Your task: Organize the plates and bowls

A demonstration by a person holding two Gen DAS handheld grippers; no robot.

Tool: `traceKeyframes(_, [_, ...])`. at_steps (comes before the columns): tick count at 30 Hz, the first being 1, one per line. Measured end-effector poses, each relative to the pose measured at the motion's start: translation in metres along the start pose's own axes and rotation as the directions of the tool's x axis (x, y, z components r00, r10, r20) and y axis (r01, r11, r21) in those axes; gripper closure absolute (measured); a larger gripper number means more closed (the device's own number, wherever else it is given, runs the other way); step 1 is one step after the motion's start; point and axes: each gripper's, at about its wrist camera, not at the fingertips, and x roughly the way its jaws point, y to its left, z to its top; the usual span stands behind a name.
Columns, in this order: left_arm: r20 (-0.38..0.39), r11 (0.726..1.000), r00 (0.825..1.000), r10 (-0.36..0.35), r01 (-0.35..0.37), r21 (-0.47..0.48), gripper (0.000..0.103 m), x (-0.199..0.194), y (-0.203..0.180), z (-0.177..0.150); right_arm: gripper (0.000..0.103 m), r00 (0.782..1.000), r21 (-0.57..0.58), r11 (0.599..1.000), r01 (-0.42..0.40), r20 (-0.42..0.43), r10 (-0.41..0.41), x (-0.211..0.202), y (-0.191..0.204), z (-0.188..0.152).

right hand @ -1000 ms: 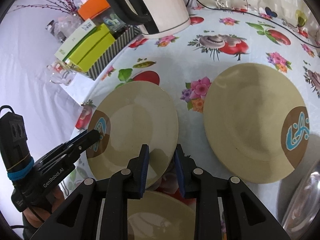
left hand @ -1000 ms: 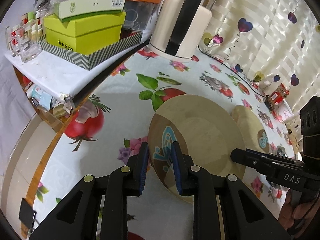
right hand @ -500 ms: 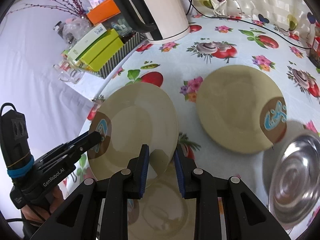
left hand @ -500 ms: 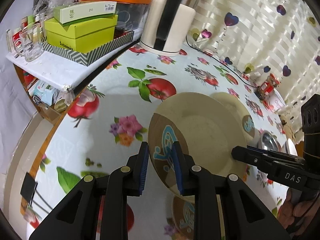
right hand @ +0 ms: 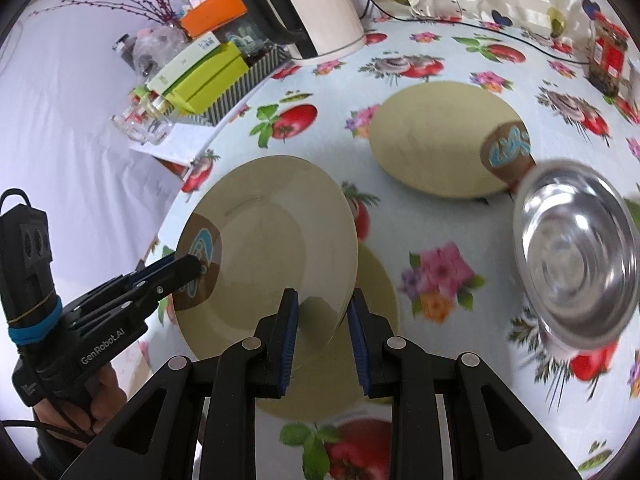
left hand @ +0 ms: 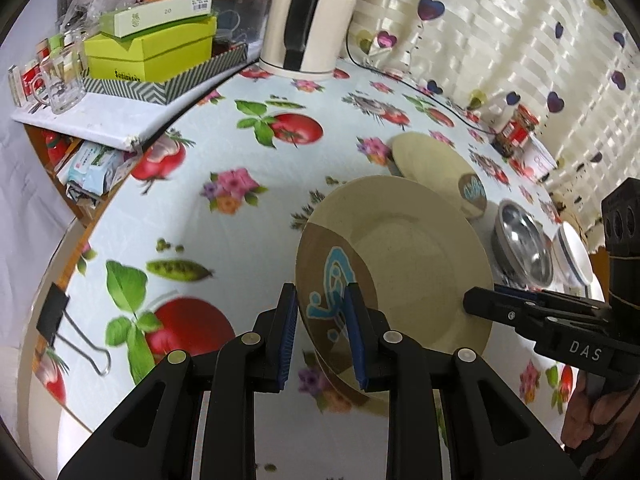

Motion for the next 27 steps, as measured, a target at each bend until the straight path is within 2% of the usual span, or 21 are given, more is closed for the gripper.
traceKeyframes(10, [-0.045,1.000,0.999,-0.001,0.002,0.017,0.078,0.007,-0.010,-0.018,0.078,0.999,0.019,1.000,0.025,-0.030,-0.025,0.001,-0.013,-0.021])
traceKeyframes(27, [-0.076,1.000,0.997,0.008,-0.007,0.021,0.078,0.015,-0.011,-0.026,0.077,0.997,-0.008,0.998,0.067,-0.039,-0.067,0.006,-0.010,-0.024])
